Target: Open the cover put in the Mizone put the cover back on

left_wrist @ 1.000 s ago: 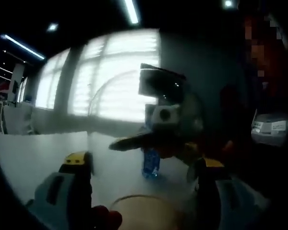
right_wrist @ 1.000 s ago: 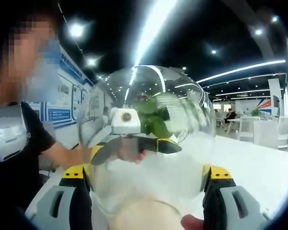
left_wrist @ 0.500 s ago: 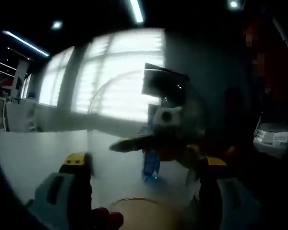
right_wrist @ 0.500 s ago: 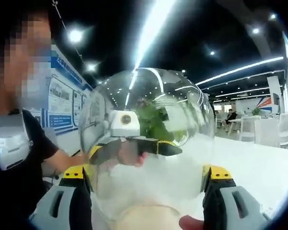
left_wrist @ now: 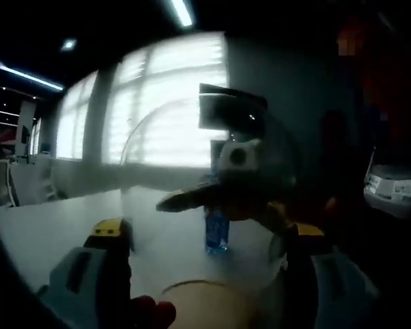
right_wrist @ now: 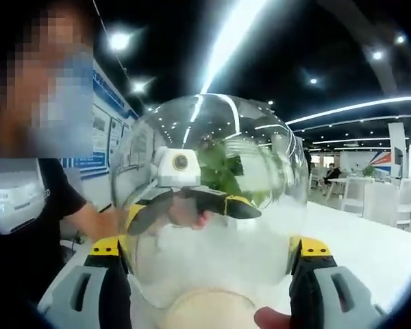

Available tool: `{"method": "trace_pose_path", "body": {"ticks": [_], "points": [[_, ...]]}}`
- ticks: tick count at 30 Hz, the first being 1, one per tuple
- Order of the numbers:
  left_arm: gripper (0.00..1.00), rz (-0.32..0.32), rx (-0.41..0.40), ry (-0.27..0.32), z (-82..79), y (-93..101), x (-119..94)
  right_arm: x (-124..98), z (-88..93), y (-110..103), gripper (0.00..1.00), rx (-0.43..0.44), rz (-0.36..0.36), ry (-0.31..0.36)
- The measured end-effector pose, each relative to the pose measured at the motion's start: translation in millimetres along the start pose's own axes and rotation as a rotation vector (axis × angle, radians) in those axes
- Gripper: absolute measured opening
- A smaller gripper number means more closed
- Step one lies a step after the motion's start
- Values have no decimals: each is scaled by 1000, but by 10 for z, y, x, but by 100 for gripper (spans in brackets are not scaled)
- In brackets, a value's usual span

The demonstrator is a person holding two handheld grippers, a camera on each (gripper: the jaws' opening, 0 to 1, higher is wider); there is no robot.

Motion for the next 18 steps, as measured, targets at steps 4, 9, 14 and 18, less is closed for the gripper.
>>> {"method": "trace_pose_path", "body": {"ticks": [4,9,14,18], "points": [[81,-1,21,10,-112,89,1,-55,-111,-65,90,-18,-4,18],[83,-17,60,-7,-236,218,26,-90,-201,-150,91,-51,-6,28],[83,-18,89,-1,-307,318,2,-130,-284,-234,91,-84,-12,26],[84,-14,90,17,-384,377,-16,-142,-361,-282,91,-81,-17,45]]}}
Point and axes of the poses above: the point that each gripper's makers call its tool centre point, and the gripper's own axes: x roughly forward along the fingers, y roughly to its right, z roughly out of its underside, the point moved 4 cm from there along -x, roughly backward along the fingers, and after that the axes turned 1 degree about -y, right-handed, at the moved point
